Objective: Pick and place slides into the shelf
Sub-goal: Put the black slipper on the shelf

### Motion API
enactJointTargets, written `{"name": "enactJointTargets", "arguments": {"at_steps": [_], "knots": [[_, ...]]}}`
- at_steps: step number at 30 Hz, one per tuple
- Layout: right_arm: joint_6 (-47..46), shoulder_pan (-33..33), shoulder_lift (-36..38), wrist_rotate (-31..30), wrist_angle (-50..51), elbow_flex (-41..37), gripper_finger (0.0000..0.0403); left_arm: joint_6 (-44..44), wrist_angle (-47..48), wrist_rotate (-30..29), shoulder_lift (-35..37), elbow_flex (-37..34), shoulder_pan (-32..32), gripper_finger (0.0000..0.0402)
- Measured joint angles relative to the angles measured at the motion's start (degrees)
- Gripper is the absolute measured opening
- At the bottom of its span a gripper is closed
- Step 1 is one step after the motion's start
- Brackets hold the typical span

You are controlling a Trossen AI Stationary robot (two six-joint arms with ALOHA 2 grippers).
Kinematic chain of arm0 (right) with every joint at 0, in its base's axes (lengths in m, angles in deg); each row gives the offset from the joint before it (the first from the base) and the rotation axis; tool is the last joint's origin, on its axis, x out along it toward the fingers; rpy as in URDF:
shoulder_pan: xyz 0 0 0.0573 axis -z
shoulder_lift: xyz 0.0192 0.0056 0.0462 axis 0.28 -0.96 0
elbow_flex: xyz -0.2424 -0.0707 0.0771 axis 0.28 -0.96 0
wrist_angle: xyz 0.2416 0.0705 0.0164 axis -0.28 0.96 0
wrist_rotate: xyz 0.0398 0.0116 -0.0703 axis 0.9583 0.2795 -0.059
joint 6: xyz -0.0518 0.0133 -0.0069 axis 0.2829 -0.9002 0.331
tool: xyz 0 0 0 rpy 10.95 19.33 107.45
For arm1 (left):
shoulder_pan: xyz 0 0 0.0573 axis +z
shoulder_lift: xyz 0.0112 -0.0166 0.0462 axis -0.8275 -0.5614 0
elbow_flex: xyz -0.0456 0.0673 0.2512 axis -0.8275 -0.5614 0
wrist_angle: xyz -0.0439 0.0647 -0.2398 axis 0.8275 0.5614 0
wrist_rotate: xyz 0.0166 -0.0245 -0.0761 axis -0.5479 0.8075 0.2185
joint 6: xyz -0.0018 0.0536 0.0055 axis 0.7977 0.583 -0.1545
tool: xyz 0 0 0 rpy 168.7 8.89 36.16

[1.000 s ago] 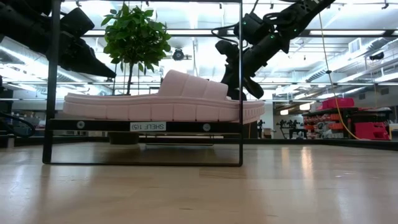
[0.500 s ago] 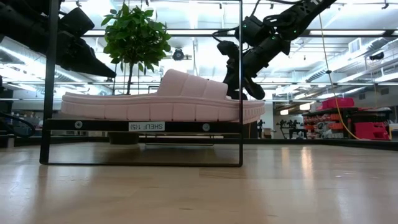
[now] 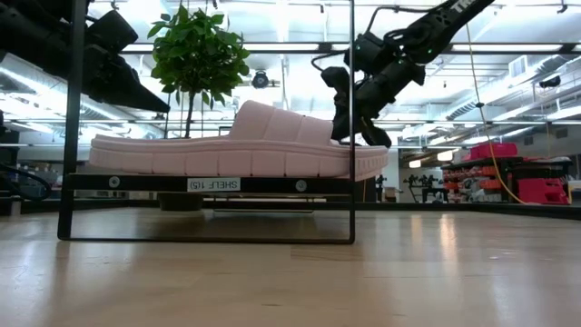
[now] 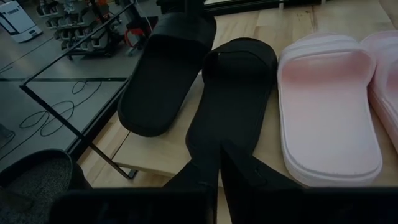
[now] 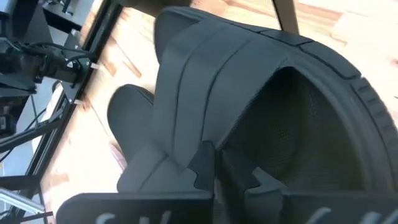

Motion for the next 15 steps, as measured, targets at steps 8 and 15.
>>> {"name": "enactJointTargets", "arguments": {"at_steps": [8, 15], "knots": [[1.00, 0.13, -6.46, 1.38, -4.67, 0.02, 0.0007, -0.01, -0.06, 0.00, 0.01, 0.00, -0.02, 0.0026], [2.29, 0.11, -7.50, 2.57, -6.92, 0.02, 0.0007, 0.02, -0.07, 0.00, 0.00, 0.00, -0.01, 0.0025]]}}
